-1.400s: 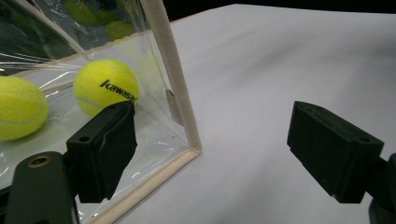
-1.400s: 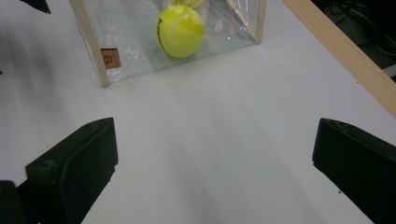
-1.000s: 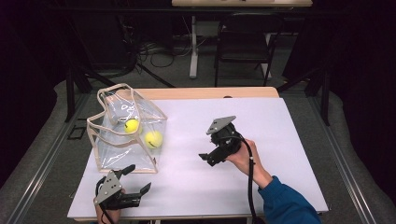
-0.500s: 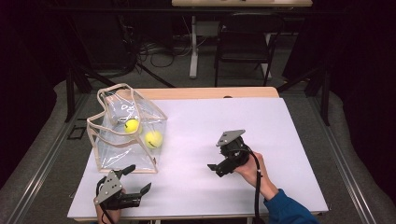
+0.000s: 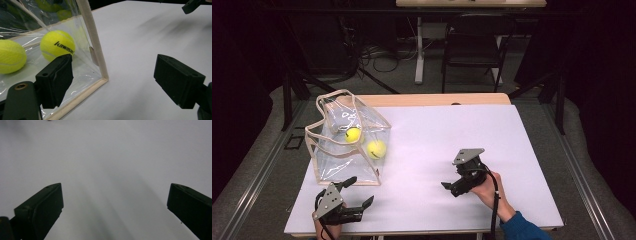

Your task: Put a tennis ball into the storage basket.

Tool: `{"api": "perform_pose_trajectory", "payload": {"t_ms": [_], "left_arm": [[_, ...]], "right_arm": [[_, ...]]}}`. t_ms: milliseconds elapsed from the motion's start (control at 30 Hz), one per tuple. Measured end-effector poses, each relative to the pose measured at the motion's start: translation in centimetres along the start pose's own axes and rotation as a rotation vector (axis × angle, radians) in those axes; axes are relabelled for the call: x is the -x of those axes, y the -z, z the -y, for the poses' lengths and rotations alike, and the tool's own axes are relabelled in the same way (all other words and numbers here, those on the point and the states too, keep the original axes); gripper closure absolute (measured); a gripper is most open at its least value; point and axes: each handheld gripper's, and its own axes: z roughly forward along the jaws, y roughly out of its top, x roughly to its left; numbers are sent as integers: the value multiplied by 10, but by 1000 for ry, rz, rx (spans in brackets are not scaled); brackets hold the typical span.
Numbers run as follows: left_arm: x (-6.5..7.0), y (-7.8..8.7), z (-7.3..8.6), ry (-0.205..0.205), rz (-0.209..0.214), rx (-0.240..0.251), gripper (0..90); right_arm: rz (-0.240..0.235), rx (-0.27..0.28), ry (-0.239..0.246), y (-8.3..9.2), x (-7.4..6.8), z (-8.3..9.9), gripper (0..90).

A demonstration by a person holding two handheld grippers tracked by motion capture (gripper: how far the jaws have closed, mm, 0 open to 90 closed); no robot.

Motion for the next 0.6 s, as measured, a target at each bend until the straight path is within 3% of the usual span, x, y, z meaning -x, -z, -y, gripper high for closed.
{"api": "perform_pose_trajectory", "payload": {"t_ms": [600], "left_arm": [[-1, -1, 2, 5, 11, -5, 160]], "right_arm": [[35, 34, -48, 4, -8, 56, 0]]}}
